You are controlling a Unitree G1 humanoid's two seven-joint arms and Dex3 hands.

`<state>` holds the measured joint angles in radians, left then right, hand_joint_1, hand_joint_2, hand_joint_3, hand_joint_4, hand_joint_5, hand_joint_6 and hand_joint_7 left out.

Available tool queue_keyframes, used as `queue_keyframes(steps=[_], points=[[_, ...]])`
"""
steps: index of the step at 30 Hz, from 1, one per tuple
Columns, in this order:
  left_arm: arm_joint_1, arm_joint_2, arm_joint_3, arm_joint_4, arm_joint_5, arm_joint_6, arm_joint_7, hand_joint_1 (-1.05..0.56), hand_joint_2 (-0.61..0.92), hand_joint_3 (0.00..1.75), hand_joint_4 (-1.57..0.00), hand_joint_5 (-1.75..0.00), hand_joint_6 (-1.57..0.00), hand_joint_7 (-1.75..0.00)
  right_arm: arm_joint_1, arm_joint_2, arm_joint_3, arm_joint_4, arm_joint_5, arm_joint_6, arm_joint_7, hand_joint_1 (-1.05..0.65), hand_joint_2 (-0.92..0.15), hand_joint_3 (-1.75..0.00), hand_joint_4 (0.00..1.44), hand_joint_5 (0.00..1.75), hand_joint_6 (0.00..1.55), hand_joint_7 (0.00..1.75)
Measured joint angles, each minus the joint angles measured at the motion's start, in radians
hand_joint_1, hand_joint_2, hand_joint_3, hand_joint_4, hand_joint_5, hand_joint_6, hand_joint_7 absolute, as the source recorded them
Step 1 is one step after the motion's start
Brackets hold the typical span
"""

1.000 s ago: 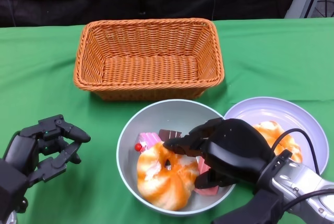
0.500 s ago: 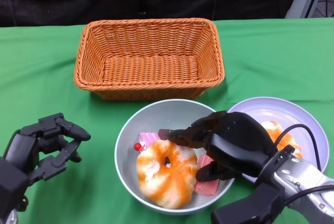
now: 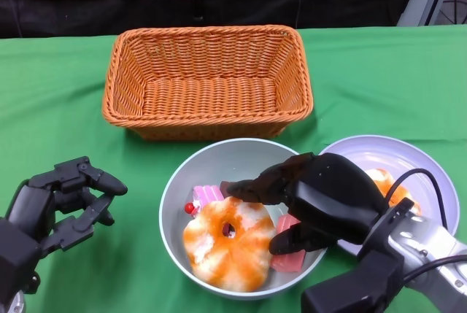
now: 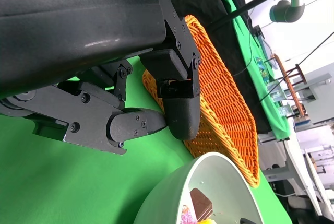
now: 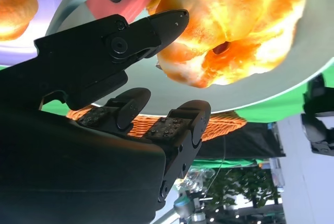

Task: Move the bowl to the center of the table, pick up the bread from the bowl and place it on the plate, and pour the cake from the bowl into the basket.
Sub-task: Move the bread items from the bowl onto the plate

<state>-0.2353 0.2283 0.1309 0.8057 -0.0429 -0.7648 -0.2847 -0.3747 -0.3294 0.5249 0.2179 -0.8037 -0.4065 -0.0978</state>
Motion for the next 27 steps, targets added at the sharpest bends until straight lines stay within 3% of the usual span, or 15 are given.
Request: queue_keyframes(steps=[13,27], points=[[-0.005,0.000,-0.003,0.005,0.004,0.003,0.000,-0.14,0.86,0.52,-0.79,-1.42,-0.82,-1.07,0.000,-0.031,-0.019,0.027,0.098,-0.105,0.106,-0.64,-0.80,0.00,0.52,0.00,0.71,0.02],[-0.012,0.000,-0.003,0.013,0.005,0.002,0.000,-0.15,0.85,0.53,-0.80,-1.40,-0.82,-1.08,-0.020,-0.031,-0.034,0.075,0.053,-0.145,0.124,-0.62,-0.78,0.00,0.45,0.00,0.77,0.00]])
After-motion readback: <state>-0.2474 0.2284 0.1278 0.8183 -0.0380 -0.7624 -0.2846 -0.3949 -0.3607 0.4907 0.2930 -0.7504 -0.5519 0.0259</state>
